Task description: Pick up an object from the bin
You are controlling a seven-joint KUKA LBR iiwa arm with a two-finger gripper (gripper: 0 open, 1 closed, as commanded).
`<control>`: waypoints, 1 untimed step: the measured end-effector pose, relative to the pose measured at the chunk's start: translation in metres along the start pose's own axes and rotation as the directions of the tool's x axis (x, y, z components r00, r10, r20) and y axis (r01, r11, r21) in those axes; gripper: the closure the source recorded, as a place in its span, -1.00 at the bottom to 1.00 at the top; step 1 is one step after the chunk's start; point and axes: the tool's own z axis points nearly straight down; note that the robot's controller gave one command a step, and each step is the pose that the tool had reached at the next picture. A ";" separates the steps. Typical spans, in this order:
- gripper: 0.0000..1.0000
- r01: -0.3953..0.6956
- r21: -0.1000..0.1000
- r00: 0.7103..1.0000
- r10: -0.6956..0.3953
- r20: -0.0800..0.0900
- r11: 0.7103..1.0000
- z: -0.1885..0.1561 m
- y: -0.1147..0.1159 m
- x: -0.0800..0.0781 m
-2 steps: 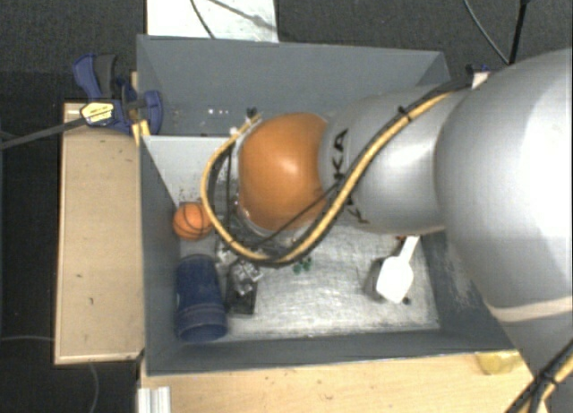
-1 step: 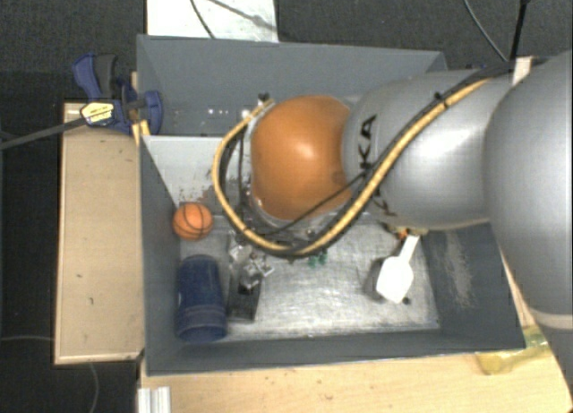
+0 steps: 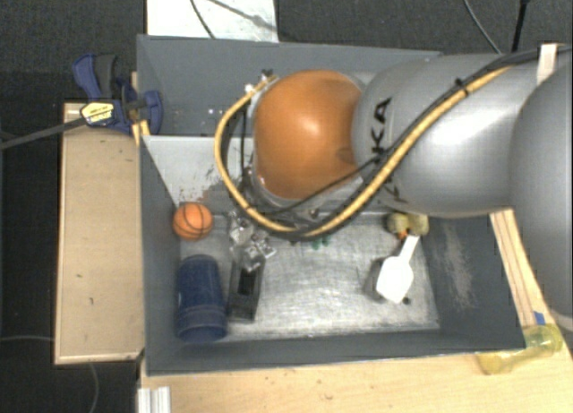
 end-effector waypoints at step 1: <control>-1.00 0.043 -0.003 0.999 -0.043 -0.008 0.999 0.044 -0.003 0.024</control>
Offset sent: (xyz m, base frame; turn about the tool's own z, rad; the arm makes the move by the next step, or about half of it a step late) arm 0.0000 0.0000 0.0000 0.0000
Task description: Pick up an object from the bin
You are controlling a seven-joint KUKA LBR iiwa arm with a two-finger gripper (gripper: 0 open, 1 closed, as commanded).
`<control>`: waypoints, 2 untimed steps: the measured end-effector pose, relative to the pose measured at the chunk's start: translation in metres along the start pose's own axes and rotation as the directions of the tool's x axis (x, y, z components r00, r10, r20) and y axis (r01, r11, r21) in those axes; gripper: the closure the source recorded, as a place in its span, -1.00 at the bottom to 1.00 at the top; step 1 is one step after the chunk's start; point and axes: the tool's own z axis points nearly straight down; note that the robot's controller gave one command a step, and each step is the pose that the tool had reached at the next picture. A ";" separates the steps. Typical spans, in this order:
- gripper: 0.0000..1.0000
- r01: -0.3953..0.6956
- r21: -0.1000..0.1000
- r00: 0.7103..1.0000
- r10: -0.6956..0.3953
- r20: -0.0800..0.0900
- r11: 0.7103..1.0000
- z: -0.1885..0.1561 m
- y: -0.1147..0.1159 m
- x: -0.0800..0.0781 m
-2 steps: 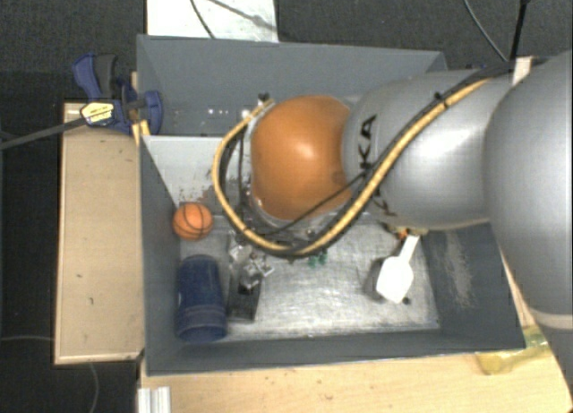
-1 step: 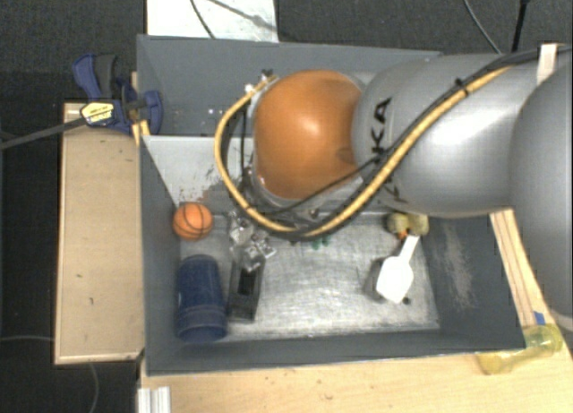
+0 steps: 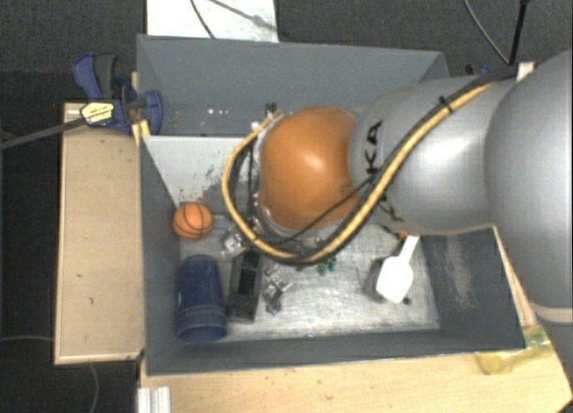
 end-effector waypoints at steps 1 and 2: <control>-1.00 -0.002 0.000 1.000 0.002 0.000 1.000 0.000 0.000 0.000; 1.00 0.241 -0.005 0.971 -0.241 0.001 0.971 0.063 -0.029 -0.019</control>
Offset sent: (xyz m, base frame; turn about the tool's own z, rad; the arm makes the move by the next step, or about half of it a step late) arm 0.0302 -0.0190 -0.0721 -0.2446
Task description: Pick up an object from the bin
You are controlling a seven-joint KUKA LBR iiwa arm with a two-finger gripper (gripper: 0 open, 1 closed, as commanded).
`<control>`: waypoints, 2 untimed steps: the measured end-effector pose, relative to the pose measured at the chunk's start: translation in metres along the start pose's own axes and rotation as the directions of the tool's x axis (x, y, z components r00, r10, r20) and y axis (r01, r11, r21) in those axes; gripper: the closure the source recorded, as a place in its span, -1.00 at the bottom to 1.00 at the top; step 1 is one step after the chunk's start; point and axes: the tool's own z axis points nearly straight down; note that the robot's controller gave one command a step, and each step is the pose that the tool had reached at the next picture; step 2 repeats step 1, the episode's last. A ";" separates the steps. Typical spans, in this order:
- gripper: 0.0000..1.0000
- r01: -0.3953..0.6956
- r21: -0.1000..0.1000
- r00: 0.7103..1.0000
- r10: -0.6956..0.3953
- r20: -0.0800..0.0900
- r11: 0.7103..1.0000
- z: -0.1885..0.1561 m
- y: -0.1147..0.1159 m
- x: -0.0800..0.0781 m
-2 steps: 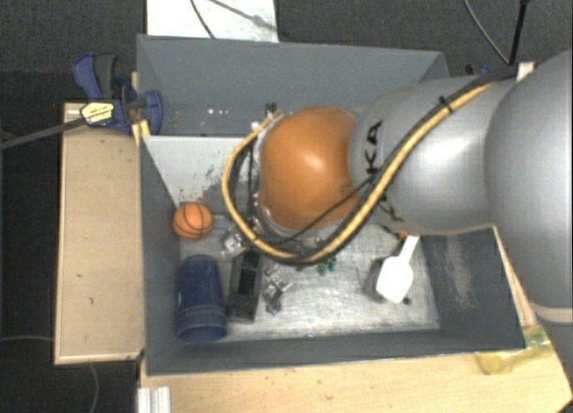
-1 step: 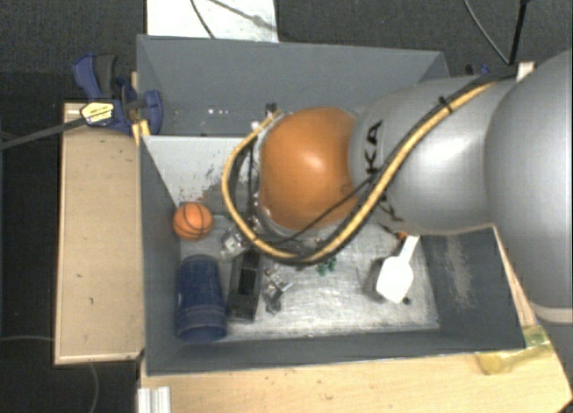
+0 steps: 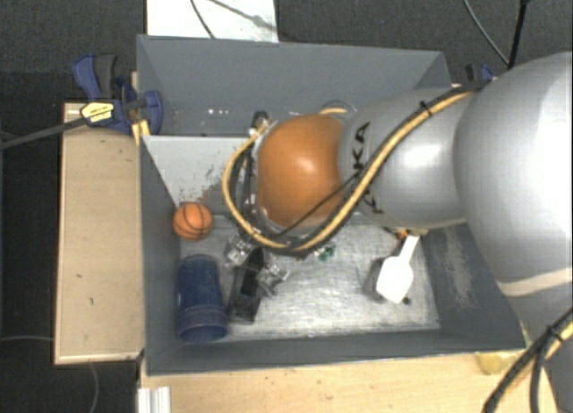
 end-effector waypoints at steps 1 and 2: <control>1.00 -0.002 0.000 1.000 0.002 0.000 1.000 0.000 0.000 0.000; 1.00 -0.002 0.000 1.000 0.002 0.000 1.000 0.000 0.000 0.000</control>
Offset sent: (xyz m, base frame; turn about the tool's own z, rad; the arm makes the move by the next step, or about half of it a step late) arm -0.0033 -0.0025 0.1732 -0.0032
